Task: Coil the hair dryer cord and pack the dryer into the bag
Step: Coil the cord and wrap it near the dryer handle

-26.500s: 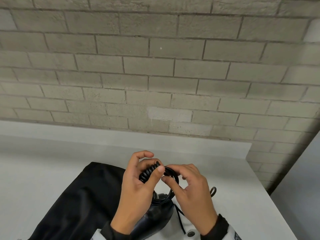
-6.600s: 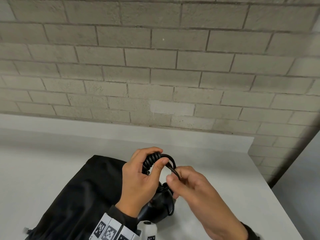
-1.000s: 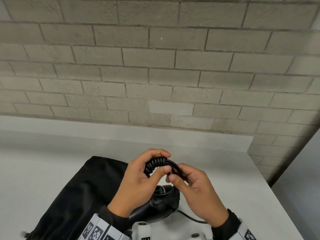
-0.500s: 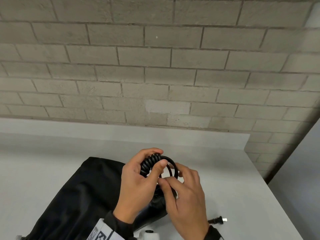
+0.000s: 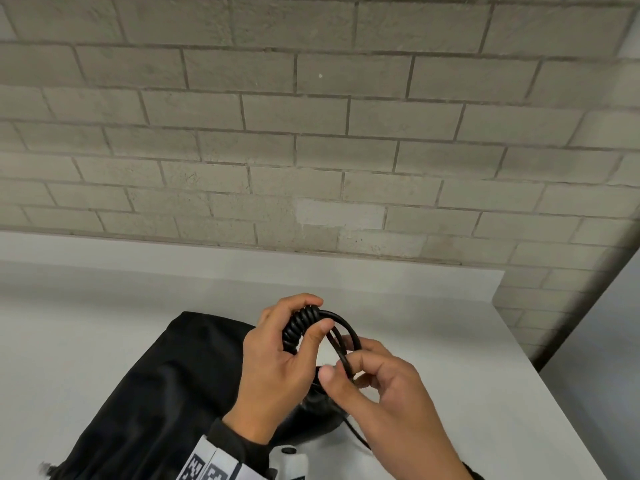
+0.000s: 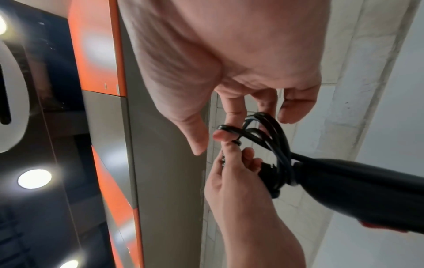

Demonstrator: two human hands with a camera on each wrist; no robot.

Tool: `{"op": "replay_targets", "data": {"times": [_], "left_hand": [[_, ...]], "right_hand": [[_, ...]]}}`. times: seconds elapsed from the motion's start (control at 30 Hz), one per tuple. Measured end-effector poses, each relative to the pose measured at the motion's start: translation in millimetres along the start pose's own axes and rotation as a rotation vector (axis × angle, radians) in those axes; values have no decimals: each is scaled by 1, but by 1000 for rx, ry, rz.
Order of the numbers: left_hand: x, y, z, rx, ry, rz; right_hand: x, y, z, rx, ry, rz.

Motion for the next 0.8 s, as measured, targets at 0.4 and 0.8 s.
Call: {"op": "replay_targets", "data": {"times": [0.4, 0.8], "left_hand": [[-10, 0, 1, -35, 59, -94], [-15, -6, 8, 12, 130, -88]], "right_hand": [[7, 7, 12, -246, 82, -78], [23, 50, -4, -362, -278, -53]]}}
Point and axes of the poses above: each hand's wrist, its own x-axis away from the middle knuckle, its own z-axis out of the back of the hand, y = z × x, the point moved 7 cm from there along -x, towards the middle knuckle, and after that the axes turned 15 degrees about y, right-handed, at the moved point
